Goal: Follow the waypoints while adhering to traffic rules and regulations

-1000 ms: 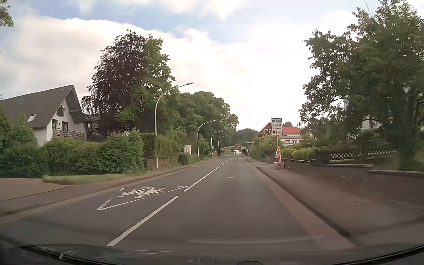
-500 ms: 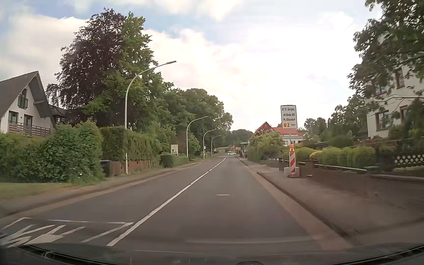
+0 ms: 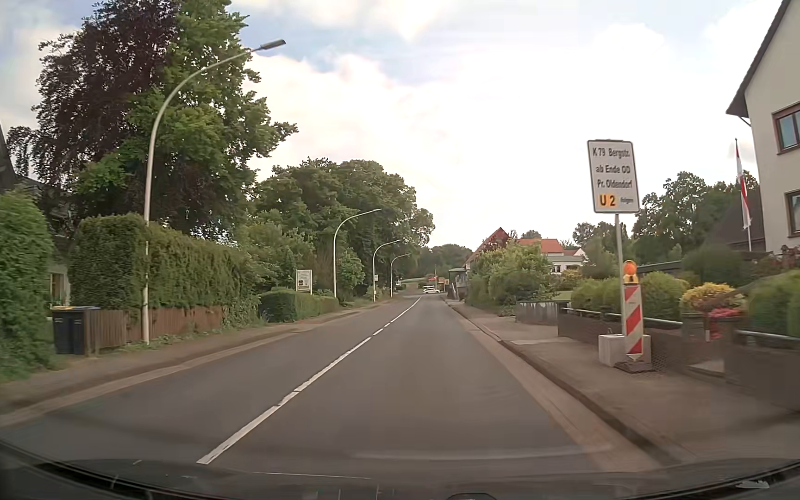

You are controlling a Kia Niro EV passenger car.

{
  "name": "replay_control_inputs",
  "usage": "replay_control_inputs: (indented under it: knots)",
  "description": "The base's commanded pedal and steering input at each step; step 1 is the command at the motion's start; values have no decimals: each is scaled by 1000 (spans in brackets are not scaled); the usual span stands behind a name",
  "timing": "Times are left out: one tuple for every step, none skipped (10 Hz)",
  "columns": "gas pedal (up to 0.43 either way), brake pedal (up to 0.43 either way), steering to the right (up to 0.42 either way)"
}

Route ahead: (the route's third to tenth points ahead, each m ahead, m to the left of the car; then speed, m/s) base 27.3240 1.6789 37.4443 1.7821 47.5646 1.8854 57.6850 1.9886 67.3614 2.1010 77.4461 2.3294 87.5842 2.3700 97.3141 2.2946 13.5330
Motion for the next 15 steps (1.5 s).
replay_control_inputs:
  knots:
    - [157, 0, 3]
    - [157, 0, 1]
    - [157, 0, -1]
    - [157, 0, -3]
    - [157, 0, -4]
    - [150, 0, -4]
    - [150, 0, -4]
    - [150, 0, -4]
    - [150, 0, -4]
    - [150, 0, -4]
    - [150, 0, -4]
    - [150, 0, -4]
    - [150, 0, -4]
    - [157, 0, -4]
    - [157, 0, -4]
